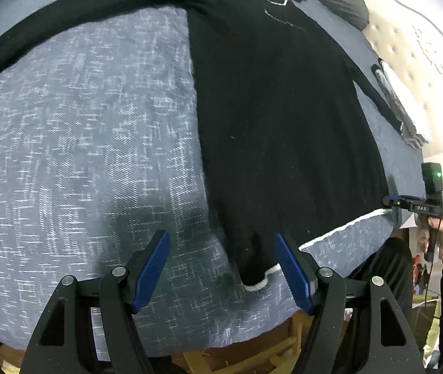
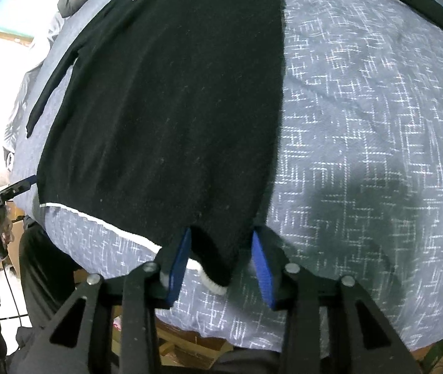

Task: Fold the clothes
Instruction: 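Pinch the sweater hem with the right gripper and tug it straight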

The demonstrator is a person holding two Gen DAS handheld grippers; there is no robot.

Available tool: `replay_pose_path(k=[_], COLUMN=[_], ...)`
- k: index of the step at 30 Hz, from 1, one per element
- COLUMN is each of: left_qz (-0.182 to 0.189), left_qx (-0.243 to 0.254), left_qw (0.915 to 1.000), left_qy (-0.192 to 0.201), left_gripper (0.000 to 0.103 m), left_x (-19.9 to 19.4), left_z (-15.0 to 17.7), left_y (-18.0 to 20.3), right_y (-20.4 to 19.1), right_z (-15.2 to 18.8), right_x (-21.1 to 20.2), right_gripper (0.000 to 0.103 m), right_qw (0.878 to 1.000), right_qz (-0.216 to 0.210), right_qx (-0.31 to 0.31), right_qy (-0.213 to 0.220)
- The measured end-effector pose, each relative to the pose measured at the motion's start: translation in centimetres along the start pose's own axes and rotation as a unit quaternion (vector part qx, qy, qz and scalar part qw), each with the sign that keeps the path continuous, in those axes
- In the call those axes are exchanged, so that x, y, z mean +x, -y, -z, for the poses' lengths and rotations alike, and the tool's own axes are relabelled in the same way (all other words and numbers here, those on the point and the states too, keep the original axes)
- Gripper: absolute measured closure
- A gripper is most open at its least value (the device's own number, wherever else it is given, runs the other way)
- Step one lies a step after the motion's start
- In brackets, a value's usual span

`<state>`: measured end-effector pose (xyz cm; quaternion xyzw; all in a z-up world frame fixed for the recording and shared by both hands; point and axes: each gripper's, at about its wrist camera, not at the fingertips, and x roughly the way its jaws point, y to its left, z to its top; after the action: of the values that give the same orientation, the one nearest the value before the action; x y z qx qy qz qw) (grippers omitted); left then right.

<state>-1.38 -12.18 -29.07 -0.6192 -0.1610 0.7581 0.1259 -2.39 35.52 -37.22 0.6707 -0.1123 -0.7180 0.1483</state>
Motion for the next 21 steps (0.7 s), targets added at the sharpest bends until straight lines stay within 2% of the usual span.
replay_pose_path(k=[5,8,9,10,12,16,21], left_qz=[0.0,0.006,0.008,0.01,0.015,0.027,0.051], left_qx=[0.001,0.009,0.014,0.018,0.026,0.039,0.04], left_qw=[0.9999,0.9998,0.9997,0.9995,0.9991,0.9986,0.9978], left_qy=[-0.012,-0.018,-0.021,-0.024,-0.03,-0.025,-0.014], left_gripper=[0.031,0.036,0.047,0.063,0.082,0.094,0.096], left_x=[1.3,2.0,2.1,2.3,2.6,2.0,0.3], left_z=[0.1,0.2,0.2,0.3,0.3,0.0,-0.2], left_y=[0.3,0.6,0.8,0.9,1.3,2.0,2.0], right_y=[-0.5,-0.9,-1.1,-1.2,-1.2,-1.2,-0.4], right_z=[0.3,0.6,0.7,0.8,0.9,0.9,1.5], right_x=[0.3,0.0,-0.2,-0.5,-1.2,-2.8,-6.0], right_gripper=[0.095,0.097,0.097,0.097,0.097,0.098,0.098], right_qw=[1.0,1.0,0.999,0.999,0.999,0.998,0.996], right_qz=[0.006,0.008,0.009,0.006,0.004,0.007,0.008], right_qx=[-0.01,-0.021,-0.024,-0.026,-0.031,-0.042,-0.05], right_qy=[0.007,0.017,0.02,0.026,0.034,0.049,0.074])
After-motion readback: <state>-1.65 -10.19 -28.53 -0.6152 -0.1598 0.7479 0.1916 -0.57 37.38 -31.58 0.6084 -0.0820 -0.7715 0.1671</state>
